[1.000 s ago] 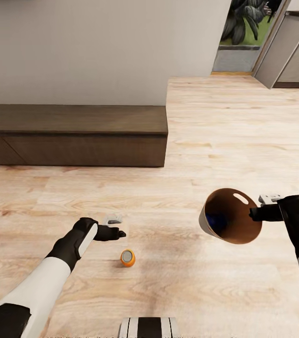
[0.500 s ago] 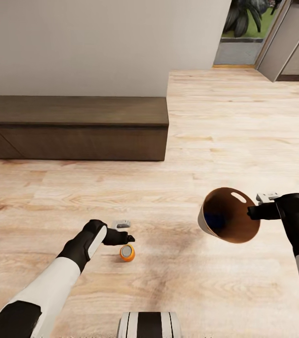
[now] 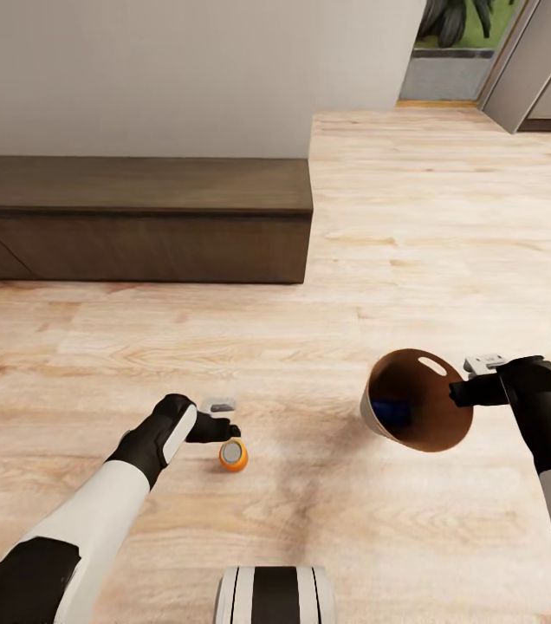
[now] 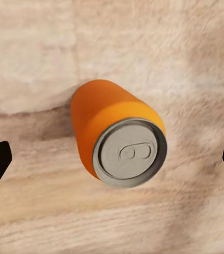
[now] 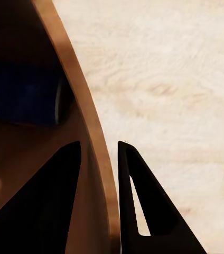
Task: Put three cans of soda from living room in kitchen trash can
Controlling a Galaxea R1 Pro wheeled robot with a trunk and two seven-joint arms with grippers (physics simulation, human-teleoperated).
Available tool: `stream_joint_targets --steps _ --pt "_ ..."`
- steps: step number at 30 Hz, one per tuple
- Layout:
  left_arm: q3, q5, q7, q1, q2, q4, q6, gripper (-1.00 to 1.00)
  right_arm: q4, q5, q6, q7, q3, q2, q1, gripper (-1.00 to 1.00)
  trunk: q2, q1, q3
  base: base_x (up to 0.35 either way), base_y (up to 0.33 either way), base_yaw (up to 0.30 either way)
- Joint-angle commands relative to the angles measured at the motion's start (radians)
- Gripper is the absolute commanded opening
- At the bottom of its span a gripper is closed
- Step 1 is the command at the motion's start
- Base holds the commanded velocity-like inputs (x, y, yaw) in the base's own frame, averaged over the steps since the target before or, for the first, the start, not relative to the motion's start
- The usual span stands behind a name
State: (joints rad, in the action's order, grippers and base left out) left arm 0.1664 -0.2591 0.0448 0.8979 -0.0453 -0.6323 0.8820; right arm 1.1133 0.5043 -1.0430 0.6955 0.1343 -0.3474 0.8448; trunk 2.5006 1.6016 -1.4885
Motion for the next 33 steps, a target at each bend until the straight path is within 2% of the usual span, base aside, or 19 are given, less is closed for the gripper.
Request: stream_joint_targets --steps 1,4,11,18,33 --pt "0.000 -0.001 -0.002 0.000 0.000 0.000 0.000 1.00 0.001 -0.017 -0.004 0.006 0.000 0.000 0.001 -1.00 0.000 0.000 -0.005 0.000 0.000 0.000" --pt "-0.001 -0.002 -0.003 0.001 0.002 -0.001 0.000 1.00 0.002 -0.017 -0.004 0.006 -0.009 0.001 0.001 -1.00 0.001 0.002 -0.022 0.000 0.000 0.000" --pt "-0.002 0.000 -0.003 0.000 0.004 -0.001 -0.001 1.00 0.018 -0.016 -0.004 0.006 -0.018 0.000 0.008 -1.00 0.001 0.002 -0.032 0.000 0.000 0.000" --pt "-0.002 0.000 -0.004 -0.001 0.002 -0.001 -0.001 1.00 0.103 -0.018 -0.004 0.008 -0.018 -0.001 0.009 -1.00 0.001 0.002 -0.036 0.000 0.000 0.000" --pt "0.001 0.001 -0.007 -0.001 -0.001 0.001 -0.001 1.00 0.196 -0.022 -0.004 0.016 -0.018 -0.004 0.010 -1.00 0.001 0.002 -0.036 0.000 0.000 0.000"
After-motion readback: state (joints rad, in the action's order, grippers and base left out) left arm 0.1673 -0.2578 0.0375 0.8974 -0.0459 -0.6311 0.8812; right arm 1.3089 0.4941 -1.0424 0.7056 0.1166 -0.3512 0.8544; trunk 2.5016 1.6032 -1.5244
